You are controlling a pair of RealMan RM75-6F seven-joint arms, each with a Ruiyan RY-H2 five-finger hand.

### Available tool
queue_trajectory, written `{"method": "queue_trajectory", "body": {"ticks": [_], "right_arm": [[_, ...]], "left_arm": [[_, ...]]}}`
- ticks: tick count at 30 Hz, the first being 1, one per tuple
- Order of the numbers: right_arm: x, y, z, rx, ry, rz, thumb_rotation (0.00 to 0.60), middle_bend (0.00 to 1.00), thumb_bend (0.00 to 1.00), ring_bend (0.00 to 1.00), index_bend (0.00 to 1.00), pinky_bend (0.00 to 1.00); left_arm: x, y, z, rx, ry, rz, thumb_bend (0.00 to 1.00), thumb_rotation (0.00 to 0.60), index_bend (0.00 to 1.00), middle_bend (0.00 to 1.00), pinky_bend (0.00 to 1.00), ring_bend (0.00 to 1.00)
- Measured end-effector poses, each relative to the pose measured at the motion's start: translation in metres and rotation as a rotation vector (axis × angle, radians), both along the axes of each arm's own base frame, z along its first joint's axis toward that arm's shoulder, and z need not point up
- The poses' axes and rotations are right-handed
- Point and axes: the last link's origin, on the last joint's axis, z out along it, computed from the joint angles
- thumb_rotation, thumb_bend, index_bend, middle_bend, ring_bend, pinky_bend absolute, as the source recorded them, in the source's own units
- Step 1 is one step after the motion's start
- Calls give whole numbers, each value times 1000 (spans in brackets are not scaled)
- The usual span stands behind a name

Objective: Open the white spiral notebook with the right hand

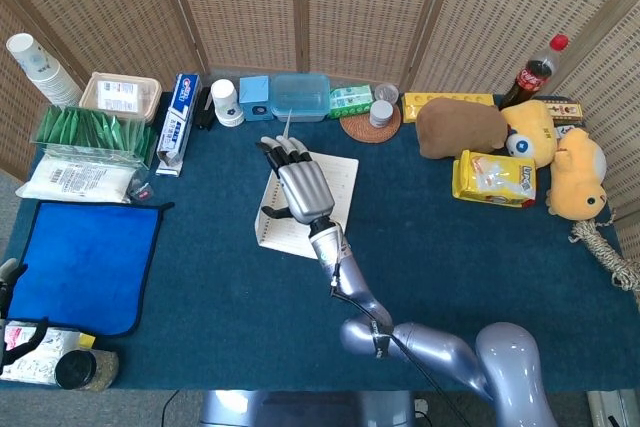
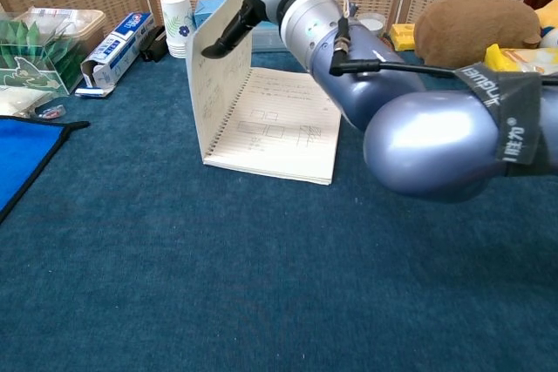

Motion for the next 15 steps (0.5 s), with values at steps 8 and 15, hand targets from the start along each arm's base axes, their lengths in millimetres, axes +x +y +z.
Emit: {"method": "queue_trajectory", "body": {"ticks": [8, 15], "right_arm": [[12, 8, -16, 34, -123, -74, 596, 177, 34, 135, 102, 132], [8, 10, -32, 41, -119, -136, 527, 181, 20, 156, 113, 139]], "left_arm": [[-4, -6, 2, 9, -3, 12, 305, 600, 207, 79, 0, 23], [-10, -12, 5, 19, -7, 27, 305, 600, 207, 79, 0, 23]]}}
